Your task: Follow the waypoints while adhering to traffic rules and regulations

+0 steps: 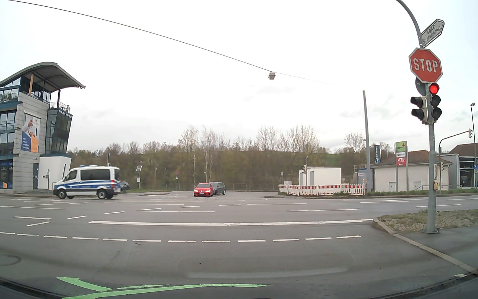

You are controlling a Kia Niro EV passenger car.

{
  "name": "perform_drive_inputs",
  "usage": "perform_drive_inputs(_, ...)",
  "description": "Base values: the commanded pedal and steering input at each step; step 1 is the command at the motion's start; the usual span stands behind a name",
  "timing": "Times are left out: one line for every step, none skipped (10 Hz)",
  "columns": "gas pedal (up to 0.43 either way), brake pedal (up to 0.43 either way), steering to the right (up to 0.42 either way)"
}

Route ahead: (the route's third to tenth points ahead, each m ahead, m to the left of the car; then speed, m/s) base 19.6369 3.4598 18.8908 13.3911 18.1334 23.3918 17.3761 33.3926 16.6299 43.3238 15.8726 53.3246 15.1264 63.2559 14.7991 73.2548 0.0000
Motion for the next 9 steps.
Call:
perform_drive_inputs(0.000,0.409,-0.073)
perform_drive_inputs(0.000,0.409,-0.073)
perform_drive_inputs(0.000,0.409,-0.073)
perform_drive_inputs(0.000,0.409,-0.073)
perform_drive_inputs(0.000,0.409,-0.073)
perform_drive_inputs(0.000,0.409,-0.073)
perform_drive_inputs(0.000,0.409,-0.073)
perform_drive_inputs(0.000,0.409,-0.073)
perform_drive_inputs(0.000,0.409,-0.073)
